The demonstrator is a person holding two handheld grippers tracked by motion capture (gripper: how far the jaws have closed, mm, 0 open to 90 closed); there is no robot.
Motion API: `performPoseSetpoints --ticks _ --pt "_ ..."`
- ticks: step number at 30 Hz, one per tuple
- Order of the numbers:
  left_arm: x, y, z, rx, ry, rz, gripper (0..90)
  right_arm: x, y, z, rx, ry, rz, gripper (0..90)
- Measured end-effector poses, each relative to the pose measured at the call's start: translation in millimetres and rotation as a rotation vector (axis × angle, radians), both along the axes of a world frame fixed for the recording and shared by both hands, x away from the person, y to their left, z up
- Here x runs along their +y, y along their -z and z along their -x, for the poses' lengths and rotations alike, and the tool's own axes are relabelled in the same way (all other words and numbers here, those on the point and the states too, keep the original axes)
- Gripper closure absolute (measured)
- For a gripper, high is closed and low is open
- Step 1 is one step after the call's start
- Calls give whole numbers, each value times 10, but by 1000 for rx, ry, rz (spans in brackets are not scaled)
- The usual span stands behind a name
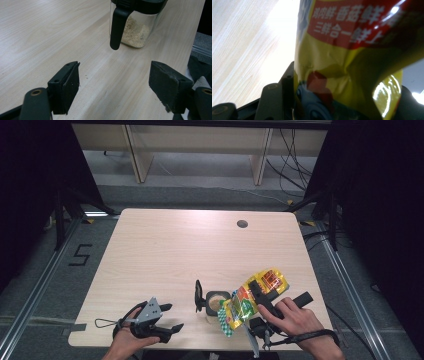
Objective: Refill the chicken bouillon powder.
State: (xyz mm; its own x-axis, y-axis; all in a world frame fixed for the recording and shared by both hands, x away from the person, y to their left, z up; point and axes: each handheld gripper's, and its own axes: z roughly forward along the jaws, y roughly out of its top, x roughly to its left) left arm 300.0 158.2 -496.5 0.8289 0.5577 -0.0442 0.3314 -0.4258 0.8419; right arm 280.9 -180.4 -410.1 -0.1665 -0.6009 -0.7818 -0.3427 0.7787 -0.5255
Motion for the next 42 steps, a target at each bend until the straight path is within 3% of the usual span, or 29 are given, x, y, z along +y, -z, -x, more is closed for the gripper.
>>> performPoseSetpoints --ticks 4,6,7,9,11,14,15,16,18,20,21,22,24,25,27,29,33,35,36,38,40,42 --pt "-2 0 -9 -9 0 6 242 -13 -8 29 3 29 -32 439" --pt "4 2 -4 -9 9 -1 242 -14 1 24 2 32 -26 439" --pt "-2 7 5 4 -4 10 242 -10 -2 2 -3 10 2 438" --pt "-5 2 -5 -1 -8 11 242 -18 28 9 7 33 -25 439" --pt "4 -3 -6 -8 10 -4 242 -16 36 4 11 36 -22 439" --pt "-9 5 4 8 -13 16 242 1 3 11 5 14 3 439" --pt "-6 2 4 9 -16 7 242 -3 10 27 7 24 -28 439" --pt "-4 1 -5 -4 2 4 242 4 -11 13 2 -2 -3 439" --pt "-10 14 12 7 -9 17 242 -2 15 27 7 29 -27 439" --pt "-3 1 -8 -7 0 7 242 -14 30 10 7 35 -22 439" --pt "-5 1 -6 -6 -2 7 242 -15 16 -17 6 14 6 440" --pt "-2 2 0 3 -2 4 242 -31 31 -5 11 39 -27 440" --pt "-15 19 11 7 -13 24 242 -38 5 -14 13 21 -16 440" --pt "-3 4 3 13 -7 2 242 -41 6 7 11 41 -34 440" --pt "-9 4 2 4 -11 1 242 -33 -30 -6 2 10 -7 440" --pt "-15 18 9 -1 -10 14 241 -39 -6 11 6 35 -32 440" --pt "-6 5 4 4 -11 1 242 -41 14 6 9 37 -28 440" --pt "-20 21 10 2 -14 24 242 -37 8 12 6 35 -27 440" --pt "-12 7 8 4 -13 7 242 -29 -13 2 1 13 -4 440" --pt "-14 5 5 7 -14 9 242 -25 -10 27 5 28 -27 440" --pt "-14 17 9 0 -10 13 242 -15 -20 15 1 2 -4 440" --pt "-7 4 -1 0 -4 6 241 -15 1 32 6 24 -26 440"
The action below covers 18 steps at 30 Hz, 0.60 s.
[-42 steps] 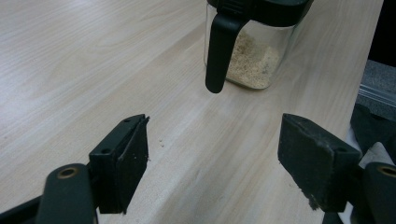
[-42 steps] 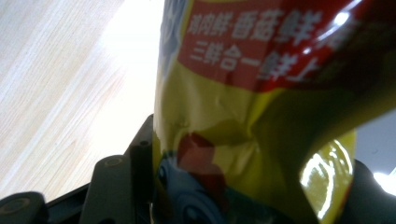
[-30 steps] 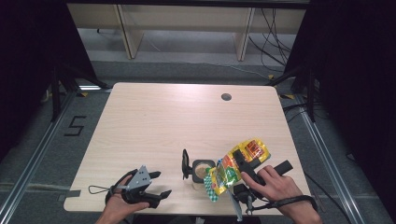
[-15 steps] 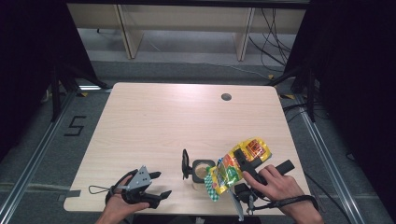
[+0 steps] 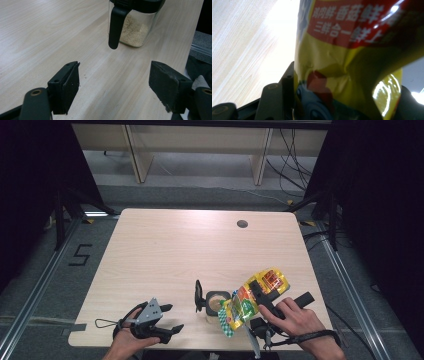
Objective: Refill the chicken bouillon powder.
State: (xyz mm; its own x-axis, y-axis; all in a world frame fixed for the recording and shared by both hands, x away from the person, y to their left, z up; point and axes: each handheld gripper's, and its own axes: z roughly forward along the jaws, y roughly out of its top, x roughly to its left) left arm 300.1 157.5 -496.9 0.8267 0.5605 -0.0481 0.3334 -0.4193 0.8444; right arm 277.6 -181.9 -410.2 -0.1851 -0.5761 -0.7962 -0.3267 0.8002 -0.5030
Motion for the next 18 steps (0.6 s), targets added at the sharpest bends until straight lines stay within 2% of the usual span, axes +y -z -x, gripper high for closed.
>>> performPoseSetpoints --ticks 1,3,5,6,7,8,9,10,11,13,15,16,18 --pt "-2 0 5 10 -12 -1 240 0 4 0 2 -1 2 440" --pt "-7 5 12 7 -8 4 238 0 8 -1 5 2 1 440" --pt "4 5 1 -1 -3 -18 233 -3 10 -4 2 5 1 440" --pt "-11 5 8 12 -6 7 232 -7 7 -13 1 -4 1 441" --pt "-13 5 6 15 -4 10 229 -5 -9 -33 -1 -23 28 440" --pt "-1 2 2 8 -2 -12 224 -12 6 -28 3 -8 15 440" --pt "-1 2 2 2 8 -4 218 -15 19 -20 5 8 6 441" --pt "-1 0 8 7 -4 -5 217 -17 18 -20 5 8 3 441" --pt "-5 2 2 10 -2 8 215 -11 -3 -36 1 -20 31 441" --pt "-8 1 4 9 -10 6 210 -9 -2 -23 3 -10 16 441" --pt "-3 4 5 8 4 -1 210 -10 -2 -5 6 2 -4 441" --pt "-7 2 10 12 -5 3 210 -3 -20 -20 1 -24 21 441" --pt "-10 3 -2 4 -1 10 206 -2 -17 -19 -2 -23 23 442"
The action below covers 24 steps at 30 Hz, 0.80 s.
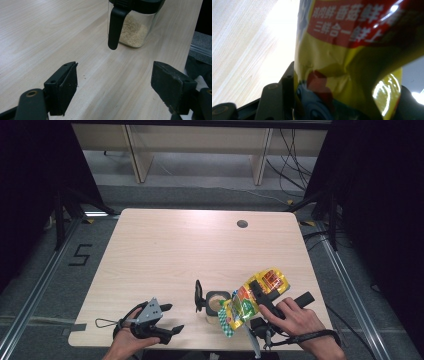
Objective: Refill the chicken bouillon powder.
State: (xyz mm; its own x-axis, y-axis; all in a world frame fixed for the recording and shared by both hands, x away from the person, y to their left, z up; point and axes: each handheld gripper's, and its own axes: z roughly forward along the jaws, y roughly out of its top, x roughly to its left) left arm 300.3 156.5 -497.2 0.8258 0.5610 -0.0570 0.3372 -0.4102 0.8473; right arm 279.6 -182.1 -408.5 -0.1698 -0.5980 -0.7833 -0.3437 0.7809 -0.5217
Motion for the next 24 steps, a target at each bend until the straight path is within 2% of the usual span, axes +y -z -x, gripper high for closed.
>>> performPoseSetpoints --ticks 1,2,3,4,5,7,8,10,11,12,14,15,18,20,21,24 --pt "4 -3 3 0 1 -8 199 -6 17 13 8 24 -25 445" --pt "2 1 12 8 -7 -3 199 -9 21 12 10 28 -24 450" --pt "13 -4 3 3 0 -16 199 -11 20 11 10 28 -22 451" --pt "8 0 4 6 -9 -5 199 -13 17 11 9 28 -24 452" --pt "16 -1 -19 -11 10 -14 197 -12 13 12 7 27 -23 452" --pt "11 -6 -2 0 4 -17 195 -8 13 13 8 26 -21 453" --pt "1 2 11 9 -7 -2 195 -8 21 13 6 25 -23 458" --pt "2 -3 2 3 -4 -3 195 -8 26 8 10 27 -26 462" --pt "7 -6 -1 3 -2 -11 196 -10 26 5 12 28 -25 462" --pt "0 -2 7 10 -8 -1 196 -6 10 -10 6 6 1 462" --pt "7 -1 8 4 -5 -11 198 -11 8 -3 3 14 -7 462" --pt "14 -6 -11 -11 12 -23 199 -18 15 12 5 32 -35 462" --pt "-5 4 9 14 -6 3 200 -25 0 11 -1 31 -32 462" --pt "4 3 5 7 -3 -10 200 -28 7 13 0 35 -42 462" --pt "9 -1 -8 -5 2 -18 200 -27 3 11 0 33 -30 462" --pt "-1 0 9 9 -8 -2 202 -17 8 -10 3 9 -3 462"
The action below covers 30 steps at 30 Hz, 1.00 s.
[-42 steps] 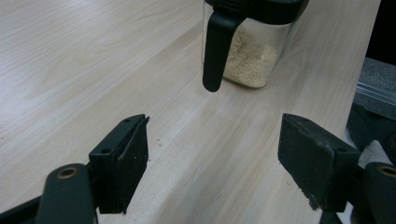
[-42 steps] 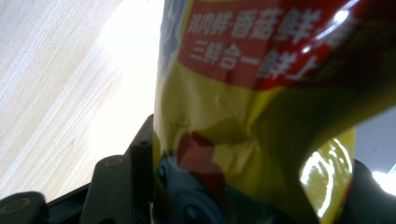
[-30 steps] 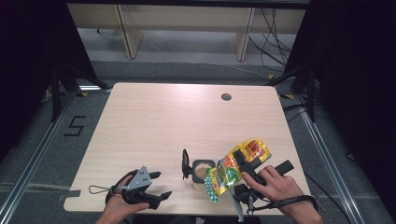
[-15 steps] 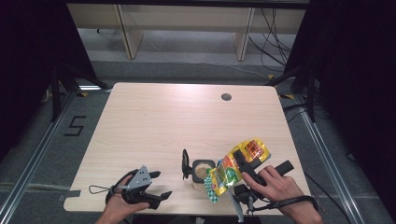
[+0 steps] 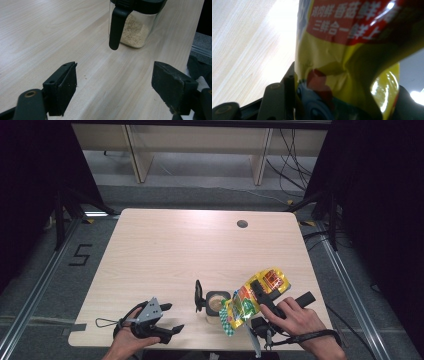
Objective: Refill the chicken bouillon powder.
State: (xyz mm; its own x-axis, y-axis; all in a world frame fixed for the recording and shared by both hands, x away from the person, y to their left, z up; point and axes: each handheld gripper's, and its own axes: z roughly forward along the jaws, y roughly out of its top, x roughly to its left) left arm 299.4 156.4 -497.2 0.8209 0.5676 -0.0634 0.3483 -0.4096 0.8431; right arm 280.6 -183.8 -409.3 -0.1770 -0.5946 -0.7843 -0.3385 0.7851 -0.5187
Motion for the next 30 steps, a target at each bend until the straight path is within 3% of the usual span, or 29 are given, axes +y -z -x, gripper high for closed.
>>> performPoseSetpoints --ticks 4,11,13,15,17,18,20,23,25,27,29,30 --pt "10 -3 -19 -13 13 -18 204 -2 5 21 3 24 -23 462" --pt "1 -1 0 -3 2 -2 206 -9 10 23 5 26 -35 462" --pt "10 -7 -13 -11 12 -12 207 7 -2 14 -1 -4 -3 462" --pt "15 -8 -27 -22 21 -23 207 31 0 35 6 -11 -1 462" --pt "-2 3 1 2 5 3 208 40 14 49 10 2 -18 463" --pt "1 0 2 -4 3 -1 209 45 8 34 7 -12 10 463" --pt "2 -5 -6 -5 -3 1 209 27 32 32 17 7 -24 464" --pt "3 0 0 -4 4 -3 210 27 13 17 9 -13 -2 464" --pt "1 -3 -11 -10 7 -2 210 14 12 37 8 6 -36 465" --pt "-5 5 -5 -1 5 8 210 -1 -4 33 5 18 -25 464" --pt "22 -9 -23 -28 33 -40 211 -13 14 18 6 24 -25 465" --pt "1 -2 -1 -2 0 -3 212 -19 0 -6 7 -2 -7 465"
